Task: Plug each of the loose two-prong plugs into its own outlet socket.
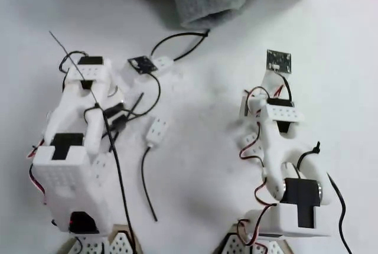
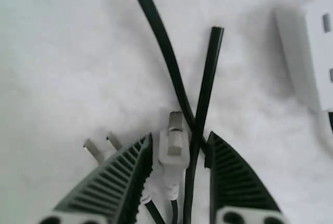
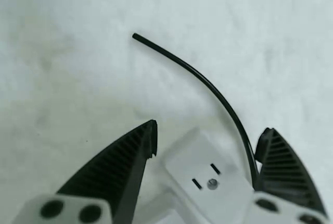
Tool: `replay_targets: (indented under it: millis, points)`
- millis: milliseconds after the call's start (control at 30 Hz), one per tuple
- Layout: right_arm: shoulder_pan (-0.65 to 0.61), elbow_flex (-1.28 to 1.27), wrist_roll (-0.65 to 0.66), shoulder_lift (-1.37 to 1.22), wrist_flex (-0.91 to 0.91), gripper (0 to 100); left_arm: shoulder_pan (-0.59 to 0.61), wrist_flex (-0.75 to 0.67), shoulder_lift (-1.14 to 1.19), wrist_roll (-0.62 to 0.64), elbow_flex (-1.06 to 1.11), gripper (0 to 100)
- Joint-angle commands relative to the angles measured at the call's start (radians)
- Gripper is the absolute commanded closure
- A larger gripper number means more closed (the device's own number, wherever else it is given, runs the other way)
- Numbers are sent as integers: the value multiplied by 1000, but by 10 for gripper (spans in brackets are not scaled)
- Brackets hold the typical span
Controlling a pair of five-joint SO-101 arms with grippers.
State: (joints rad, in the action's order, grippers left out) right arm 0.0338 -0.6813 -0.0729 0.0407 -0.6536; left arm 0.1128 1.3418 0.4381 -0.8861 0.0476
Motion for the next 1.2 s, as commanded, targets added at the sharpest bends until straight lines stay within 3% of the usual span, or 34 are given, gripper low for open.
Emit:
replay_targets:
  millis: [0,233,467,767,1167]
  points:
    - [2,5,-6,5,15,693,15,11,-10,26,-38,823]
    - [2,5,-6,5,15,693,19,12,-25,26,-37,820]
    - [2,6,-6,5,16,693,47,60,-186,28,-23,819]
    - [2,6,-6,5,16,693,64,-98,-189,21,121,819]
    - [2,6,-6,5,16,693,53,-187,-166,28,152,819]
